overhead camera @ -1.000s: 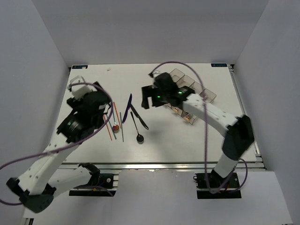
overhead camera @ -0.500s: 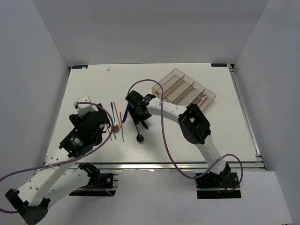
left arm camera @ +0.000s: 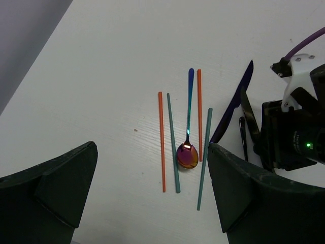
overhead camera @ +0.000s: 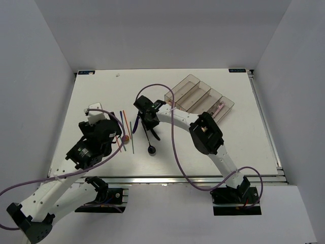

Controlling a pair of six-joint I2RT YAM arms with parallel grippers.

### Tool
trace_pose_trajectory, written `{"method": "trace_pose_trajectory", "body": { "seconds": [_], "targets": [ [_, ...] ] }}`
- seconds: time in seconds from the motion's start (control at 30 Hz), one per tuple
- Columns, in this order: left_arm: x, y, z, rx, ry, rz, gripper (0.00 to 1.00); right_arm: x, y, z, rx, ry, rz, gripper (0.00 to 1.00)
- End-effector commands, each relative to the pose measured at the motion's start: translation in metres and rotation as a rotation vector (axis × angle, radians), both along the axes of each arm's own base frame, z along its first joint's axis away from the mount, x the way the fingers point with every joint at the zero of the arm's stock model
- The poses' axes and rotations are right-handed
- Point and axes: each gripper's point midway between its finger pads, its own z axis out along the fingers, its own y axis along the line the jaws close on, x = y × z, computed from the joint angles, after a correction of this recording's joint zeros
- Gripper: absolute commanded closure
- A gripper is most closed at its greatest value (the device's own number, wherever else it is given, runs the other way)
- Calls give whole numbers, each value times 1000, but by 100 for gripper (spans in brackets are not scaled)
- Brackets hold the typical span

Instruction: Sort the eating utensils into containers

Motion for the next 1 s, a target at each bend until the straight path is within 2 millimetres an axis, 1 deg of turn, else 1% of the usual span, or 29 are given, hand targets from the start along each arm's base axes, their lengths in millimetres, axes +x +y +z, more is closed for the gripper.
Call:
{"method": "trace_pose_trajectory", "body": {
  "seconds": [0.0,0.03,0.07,0.13,0.17,0.2,0.23,0.27,0.3,0.33,0.37,0.4,0.43,0.47,0.5,0.57,0.6,0.63,0.67,0.7,0.73,0.77,0.8,0.87,0.9,0.93,0.97],
  "targets": [
    [-1,0,8,-19,-33,-5,2,-12,-30,-36,-134,85,-15,72],
    [-1,0,8,-19,-33,-6,2,-14,-34,-37,-152,90,-22,80],
    [-1,0,8,-19,-32,-6,2,-16,-39,-39,-174,98,-30,84],
    [-1,0,9,-19,-32,-4,2,-21,-48,-36,-194,103,-43,89],
    [-1,0,8,-18,-31,-4,2,-27,-56,-43,-212,116,-46,90],
    [-1,0,8,-18,-31,-4,2,-26,-58,-35,-206,98,-55,92],
    [-1,1,9,-21,-34,-4,2,-29,-64,-38,-208,103,-59,100],
    [-1,1,9,-23,-37,-4,2,-31,-65,-37,-202,104,-64,100],
    [-1,1,10,-24,-38,-4,2,-31,-65,-27,-180,102,-68,100],
    [-2,1,9,-24,-38,-4,2,-31,-60,-18,-110,95,-77,100],
    [-2,1,10,-26,-40,-4,2,-38,-64,-12,-97,110,-70,100],
    [-2,1,10,-23,-39,-5,2,-40,-61,-5,-48,111,-75,100],
    [-2,1,10,-26,-40,-4,2,-32,-48,7,45,70,-75,100],
    [-2,1,11,-28,-43,-4,2,-32,-44,17,96,59,-69,100],
    [-3,2,12,-31,-47,-2,2,-38,-43,34,160,45,-50,100],
    [-3,2,12,-33,-48,-3,2,-32,-34,58,260,6,-54,100],
    [-3,2,13,-35,-50,-3,2,-31,-33,78,315,-16,-50,100],
    [-3,2,12,-35,-50,-3,2,-29,-38,83,344,-4,-65,100],
    [-3,2,12,-33,-50,-2,2,-29,-37,91,393,17,-75,100],
    [-3,2,12,-34,-49,-3,2,-27,-35,113,471,3,-72,100],
    [-3,2,12,-32,-49,-1,2,-16,-44,119,500,-6,-111,100],
    [-3,2,12,-35,-50,-2,2,-15,-51,120,514,-4,-131,100],
    [-3,2,13,-35,-51,-2,2,-10,-55,136,556,-24,-156,100],
    [-4,2,13,-38,-53,-3,2,13,-77,147,568,-73,-245,100],
    [-4,3,13,-37,-54,-2,2,21,-89,152,571,-78,-326,100],
    [-3,2,14,-39,-55,-3,2,42,-119,150,538,-116,-447,100],
    [-3,2,13,-38,-53,-5,2,50,-137,147,529,-124,-530,100]
  ]
}}
